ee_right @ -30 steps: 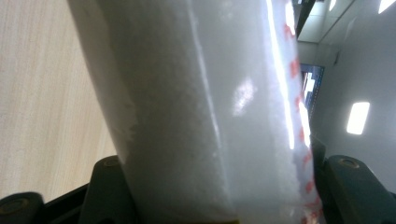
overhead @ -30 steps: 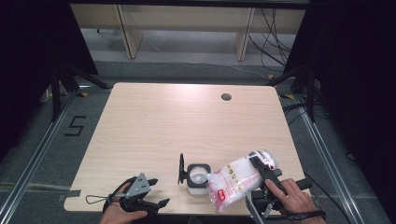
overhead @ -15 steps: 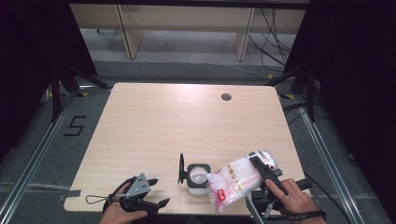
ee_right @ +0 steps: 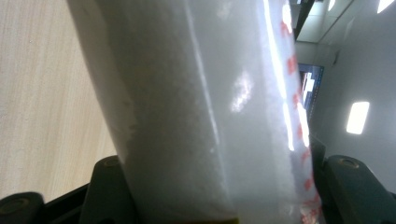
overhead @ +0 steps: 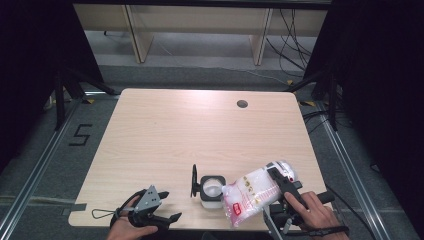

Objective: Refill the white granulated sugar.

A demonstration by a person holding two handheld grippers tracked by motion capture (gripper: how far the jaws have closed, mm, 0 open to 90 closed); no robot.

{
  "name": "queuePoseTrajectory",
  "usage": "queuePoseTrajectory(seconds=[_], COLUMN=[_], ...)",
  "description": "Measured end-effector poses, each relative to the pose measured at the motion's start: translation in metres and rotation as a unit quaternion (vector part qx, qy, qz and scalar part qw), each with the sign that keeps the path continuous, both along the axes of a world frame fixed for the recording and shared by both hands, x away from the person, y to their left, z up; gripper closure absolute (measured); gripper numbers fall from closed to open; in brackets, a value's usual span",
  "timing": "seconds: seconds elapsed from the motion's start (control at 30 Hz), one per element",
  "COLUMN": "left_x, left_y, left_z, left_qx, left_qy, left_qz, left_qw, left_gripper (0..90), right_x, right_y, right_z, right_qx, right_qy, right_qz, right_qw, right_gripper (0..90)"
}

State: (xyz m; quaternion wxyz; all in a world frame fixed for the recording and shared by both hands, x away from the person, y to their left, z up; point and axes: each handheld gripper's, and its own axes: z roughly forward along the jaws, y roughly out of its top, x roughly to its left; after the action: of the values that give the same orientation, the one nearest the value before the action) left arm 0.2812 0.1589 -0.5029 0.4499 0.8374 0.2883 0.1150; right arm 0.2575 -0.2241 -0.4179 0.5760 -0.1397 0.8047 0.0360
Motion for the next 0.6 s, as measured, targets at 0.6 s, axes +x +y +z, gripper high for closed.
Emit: queuePoseTrajectory(seconds=[0.6], left_x=[0.0005], left_y=[0.0002], left_z=[0.0000], left_qx=[0.002], left_qy=[-0.003], left_qz=[-0.003], left_qw=[1.0000], left_gripper=[20.1], right_x=[-0.0009], right_y=[0.0043], right_z=[0.0026], right_qx=[-0.014], right_qy=[-0.009], right_qz=[0.019], right_qw=[0.9997], right_gripper=[43.6])
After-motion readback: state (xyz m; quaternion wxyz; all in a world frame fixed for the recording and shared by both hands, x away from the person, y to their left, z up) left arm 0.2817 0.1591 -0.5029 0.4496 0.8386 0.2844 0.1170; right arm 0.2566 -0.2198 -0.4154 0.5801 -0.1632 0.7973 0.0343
